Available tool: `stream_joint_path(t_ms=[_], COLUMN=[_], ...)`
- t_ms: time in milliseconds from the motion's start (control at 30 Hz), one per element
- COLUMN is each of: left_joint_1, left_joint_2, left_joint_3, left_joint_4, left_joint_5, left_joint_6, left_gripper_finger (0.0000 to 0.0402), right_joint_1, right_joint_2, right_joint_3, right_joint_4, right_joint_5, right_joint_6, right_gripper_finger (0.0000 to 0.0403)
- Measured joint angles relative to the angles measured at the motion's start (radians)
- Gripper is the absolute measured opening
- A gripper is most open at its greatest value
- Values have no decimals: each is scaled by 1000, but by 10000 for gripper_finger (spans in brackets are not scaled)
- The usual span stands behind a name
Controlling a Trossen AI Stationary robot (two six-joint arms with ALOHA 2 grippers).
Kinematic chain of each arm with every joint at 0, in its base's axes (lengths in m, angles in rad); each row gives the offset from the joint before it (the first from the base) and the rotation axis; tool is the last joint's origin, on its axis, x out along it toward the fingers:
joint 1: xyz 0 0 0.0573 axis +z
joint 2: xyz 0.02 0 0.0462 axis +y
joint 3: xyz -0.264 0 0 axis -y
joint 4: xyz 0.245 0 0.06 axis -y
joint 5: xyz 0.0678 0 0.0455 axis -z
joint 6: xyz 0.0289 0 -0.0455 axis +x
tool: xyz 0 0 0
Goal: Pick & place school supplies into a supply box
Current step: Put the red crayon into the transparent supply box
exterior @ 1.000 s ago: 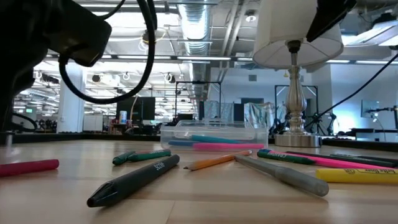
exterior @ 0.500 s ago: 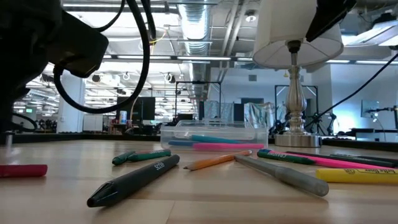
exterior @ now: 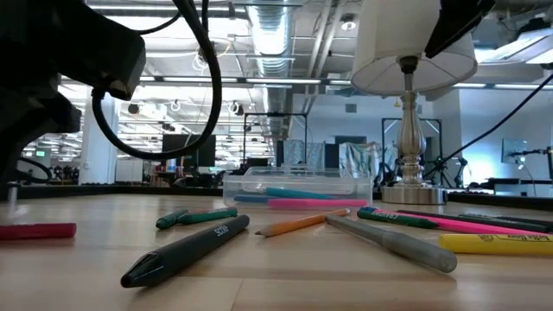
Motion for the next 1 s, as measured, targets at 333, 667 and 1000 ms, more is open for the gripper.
stream_joint_path(t_ms=[333,667,1000], left_joint_1=[47,120,235], left_joint_2=[1,9,7], left_joint_3=[-1,27,128], left_joint_4=[-3,-16,-25], left_joint_5=[-25,-124,-194], left_joint_6=[71,187,397], left_gripper_finger=[18,10,7], right_joint_1=[0,0,0], right_joint_2=[0,0,0], right_joint_3=[0,0,0], right_joint_4=[0,0,0], right_joint_5=[21,24,23], right_joint_6=[-4,-3,7], right_gripper_finger=[119,119,119])
